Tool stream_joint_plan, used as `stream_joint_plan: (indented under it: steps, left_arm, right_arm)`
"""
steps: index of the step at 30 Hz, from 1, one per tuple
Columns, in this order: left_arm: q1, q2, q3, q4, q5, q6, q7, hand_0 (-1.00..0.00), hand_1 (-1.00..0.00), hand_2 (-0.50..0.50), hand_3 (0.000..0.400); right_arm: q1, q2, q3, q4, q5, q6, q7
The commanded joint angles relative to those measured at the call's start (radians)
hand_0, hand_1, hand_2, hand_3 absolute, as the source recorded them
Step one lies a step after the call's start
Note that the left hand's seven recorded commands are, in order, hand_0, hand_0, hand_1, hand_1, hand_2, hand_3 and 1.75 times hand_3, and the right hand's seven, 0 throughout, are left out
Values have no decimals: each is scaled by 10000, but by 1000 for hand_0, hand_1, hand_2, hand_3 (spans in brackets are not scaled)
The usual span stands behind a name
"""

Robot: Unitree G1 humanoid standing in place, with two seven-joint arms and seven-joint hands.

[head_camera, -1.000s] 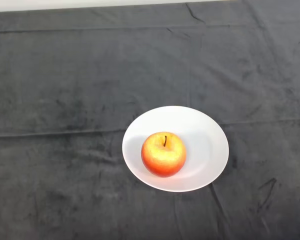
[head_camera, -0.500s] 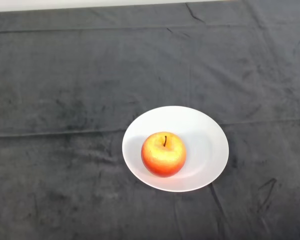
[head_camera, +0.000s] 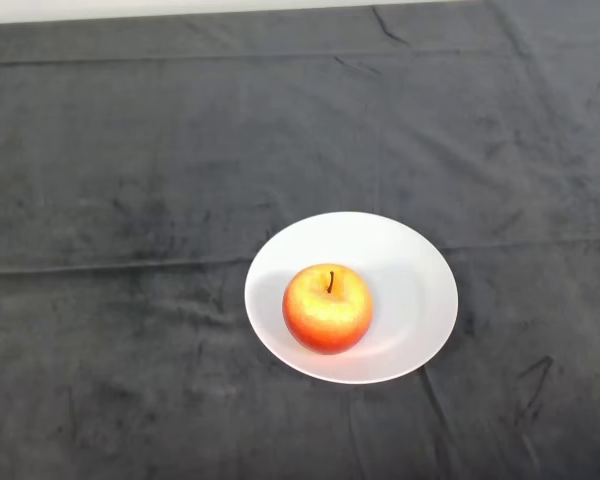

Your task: Move the apple to the plate

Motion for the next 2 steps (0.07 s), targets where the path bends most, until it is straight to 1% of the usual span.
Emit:
stream_joint_plan:
  steps: [1,2]
  left_arm:
    - [-459,42,375,323,147,-4,-59,0,0,0,0]
    - [-466,32,366,326,159,-9,-53,0,0,0,0]
  right_arm:
    - [-467,-184,113,-330,36,-35,138]
    - [-467,-184,113,-330,36,-35,138]
